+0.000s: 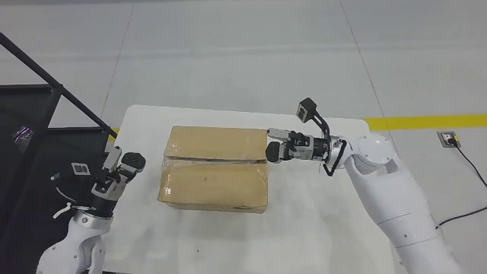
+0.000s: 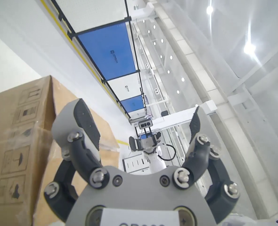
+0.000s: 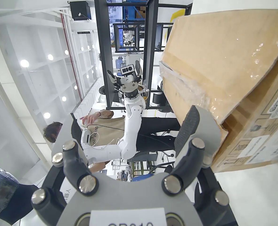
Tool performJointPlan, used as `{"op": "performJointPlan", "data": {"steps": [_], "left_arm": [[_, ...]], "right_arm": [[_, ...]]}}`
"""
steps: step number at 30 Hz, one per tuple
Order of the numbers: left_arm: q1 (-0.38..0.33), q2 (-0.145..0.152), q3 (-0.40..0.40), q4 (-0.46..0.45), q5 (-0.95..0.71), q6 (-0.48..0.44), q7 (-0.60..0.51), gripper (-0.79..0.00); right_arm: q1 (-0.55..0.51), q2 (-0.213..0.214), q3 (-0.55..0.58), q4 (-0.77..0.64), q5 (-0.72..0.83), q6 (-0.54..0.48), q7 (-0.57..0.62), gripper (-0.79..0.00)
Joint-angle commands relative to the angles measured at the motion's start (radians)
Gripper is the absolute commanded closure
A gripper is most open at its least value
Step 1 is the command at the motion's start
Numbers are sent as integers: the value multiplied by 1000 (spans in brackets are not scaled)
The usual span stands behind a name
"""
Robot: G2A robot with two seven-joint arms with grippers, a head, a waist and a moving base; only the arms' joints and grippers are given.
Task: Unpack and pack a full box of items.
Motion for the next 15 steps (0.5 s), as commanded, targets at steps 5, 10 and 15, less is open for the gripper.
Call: {"op": "performJointPlan", "data": {"steps": [5, 10, 15], "left_arm": [[-34, 6, 32, 38, -25, 25, -106, -785], [-62, 2, 94, 53, 5, 27, -84, -785], [-89, 1, 134, 76, 21, 39, -72, -785]], "right_arm": [[18, -36, -95, -22, 42, 37, -133, -785], [72, -70, -189, 20, 31, 63, -170, -785], [117, -93, -246, 84, -6, 95, -202, -785]]}}
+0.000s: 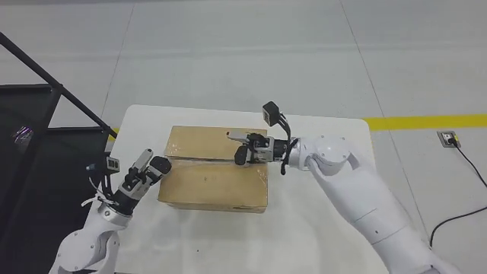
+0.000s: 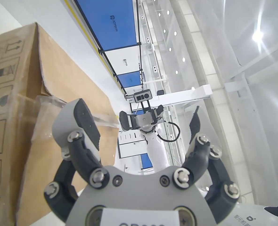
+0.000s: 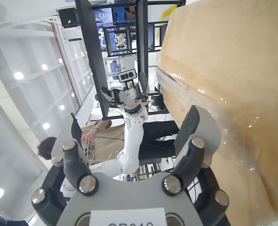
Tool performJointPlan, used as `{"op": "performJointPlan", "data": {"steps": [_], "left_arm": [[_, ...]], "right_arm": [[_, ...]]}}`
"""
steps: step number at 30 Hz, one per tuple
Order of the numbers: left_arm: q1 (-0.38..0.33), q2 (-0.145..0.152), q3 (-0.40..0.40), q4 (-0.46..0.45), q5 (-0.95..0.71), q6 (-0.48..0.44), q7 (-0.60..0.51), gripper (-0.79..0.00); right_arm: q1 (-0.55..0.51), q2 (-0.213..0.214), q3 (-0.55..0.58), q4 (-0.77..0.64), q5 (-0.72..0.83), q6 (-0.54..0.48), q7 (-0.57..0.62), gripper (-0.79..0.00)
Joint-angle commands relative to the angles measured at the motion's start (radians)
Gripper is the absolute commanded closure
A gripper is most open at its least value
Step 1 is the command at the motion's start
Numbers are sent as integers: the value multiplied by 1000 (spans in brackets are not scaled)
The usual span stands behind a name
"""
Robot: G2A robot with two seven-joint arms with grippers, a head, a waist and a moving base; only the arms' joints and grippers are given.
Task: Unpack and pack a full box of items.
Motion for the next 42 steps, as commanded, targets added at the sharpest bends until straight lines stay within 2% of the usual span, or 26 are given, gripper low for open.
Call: {"op": "performJointPlan", "data": {"steps": [1, 13, 21, 26, 32, 42], "left_arm": [[-11, 0, 12, 8, 7, 3, 3, -785], [-61, 0, 48, 62, 50, 14, 65, -785], [-67, 3, -11, 103, -9, 13, 145, -785], [-61, 8, -44, 158, -22, 19, 151, -785], [-72, 3, -5, 215, -27, 12, 155, -785], [-100, -5, 65, 246, -41, -1, 131, -785]], "right_arm": [[12, -7, -13, 21, -12, 9, -17, -785], [24, -26, -43, 61, -62, 2, -32, -785], [29, -43, -58, 70, -71, -6, -68, -785], [33, -57, -73, 81, -69, -24, -78, -785], [38, -76, -93, 89, -69, -53, -90, -785], [44, -116, -137, 93, -84, -54, -170, -785]]}}
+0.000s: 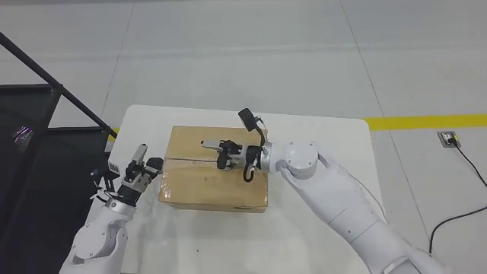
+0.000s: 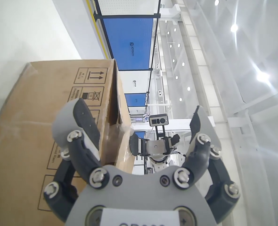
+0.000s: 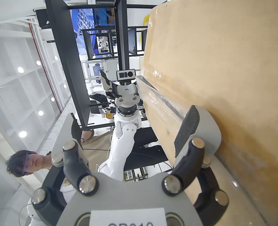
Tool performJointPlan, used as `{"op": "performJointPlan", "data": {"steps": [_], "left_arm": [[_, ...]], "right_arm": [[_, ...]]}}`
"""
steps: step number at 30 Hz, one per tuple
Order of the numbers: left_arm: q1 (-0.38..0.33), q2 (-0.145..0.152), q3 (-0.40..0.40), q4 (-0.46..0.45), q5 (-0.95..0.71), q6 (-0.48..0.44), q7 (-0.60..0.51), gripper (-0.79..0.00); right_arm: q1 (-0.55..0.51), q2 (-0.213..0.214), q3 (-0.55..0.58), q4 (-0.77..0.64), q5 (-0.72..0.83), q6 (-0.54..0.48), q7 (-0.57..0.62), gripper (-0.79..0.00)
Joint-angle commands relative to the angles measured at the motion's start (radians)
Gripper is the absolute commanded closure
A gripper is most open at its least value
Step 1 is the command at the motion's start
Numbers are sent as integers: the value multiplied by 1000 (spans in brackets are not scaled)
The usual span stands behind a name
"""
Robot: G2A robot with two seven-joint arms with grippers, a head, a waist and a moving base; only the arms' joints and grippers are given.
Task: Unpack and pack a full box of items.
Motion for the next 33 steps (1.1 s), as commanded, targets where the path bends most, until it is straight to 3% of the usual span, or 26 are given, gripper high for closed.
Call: {"op": "performJointPlan", "data": {"steps": [1, 13, 33], "left_arm": [[-2, -1, 11, 2, -2, -4, -4, -785], [12, -5, 39, -16, -22, -17, -18, -785], [46, 2, 13, -45, -48, -16, -55, -785]], "right_arm": [[1, -8, -8, 1, -4, -3, -18, -785], [34, -70, -69, 50, -6, 4, -73, -785], [117, -207, -175, 189, -19, -17, -97, -785]]}}
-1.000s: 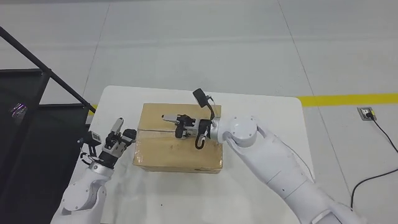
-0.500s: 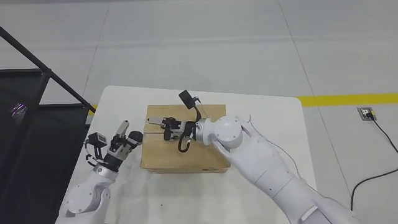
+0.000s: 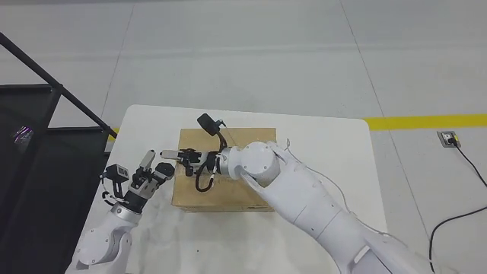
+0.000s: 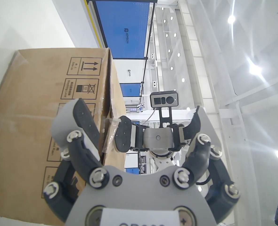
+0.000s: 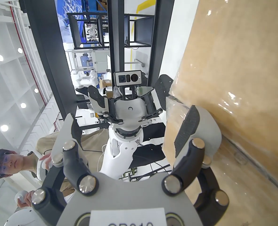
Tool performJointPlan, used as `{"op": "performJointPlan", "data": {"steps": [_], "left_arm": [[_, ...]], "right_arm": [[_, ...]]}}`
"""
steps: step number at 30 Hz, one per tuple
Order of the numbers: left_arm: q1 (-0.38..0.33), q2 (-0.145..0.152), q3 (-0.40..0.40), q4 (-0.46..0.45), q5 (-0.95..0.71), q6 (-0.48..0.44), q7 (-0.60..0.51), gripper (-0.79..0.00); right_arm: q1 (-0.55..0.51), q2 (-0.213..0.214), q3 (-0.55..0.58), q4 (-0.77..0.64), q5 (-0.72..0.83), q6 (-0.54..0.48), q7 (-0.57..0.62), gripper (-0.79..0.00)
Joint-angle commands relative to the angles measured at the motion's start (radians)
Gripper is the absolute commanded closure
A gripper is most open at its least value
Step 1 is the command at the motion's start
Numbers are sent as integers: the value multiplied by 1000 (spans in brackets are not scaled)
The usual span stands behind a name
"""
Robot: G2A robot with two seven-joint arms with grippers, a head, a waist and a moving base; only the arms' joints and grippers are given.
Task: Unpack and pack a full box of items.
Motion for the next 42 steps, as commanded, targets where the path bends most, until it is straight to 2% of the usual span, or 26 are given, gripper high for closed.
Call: {"op": "performJointPlan", "data": {"steps": [1, 8, 14, 21, 32, 42], "left_arm": [[2, 1, -3, -1, -2, -2, -3, -785], [7, 4, -19, -2, -12, -1, -9, -785], [8, 6, -23, -8, -15, 2, -9, -785], [8, 7, -21, -22, -12, 4, -12, -785], [5, 9, -18, -35, -7, 5, -15, -785], [2, 10, -15, -41, -4, 2, -16, -785]], "right_arm": [[3, -10, -2, 14, -2, -7, -4, -785], [21, -32, 4, 68, -13, -10, 28, -785], [17, -17, 36, 65, -54, 14, 57, -785], [-38, 38, 123, -13, -98, 41, 120, -785], [-183, 140, 295, -250, -242, 184, 126, -785], [-290, 196, 416, -406, -351, 306, 114, -785]]}}
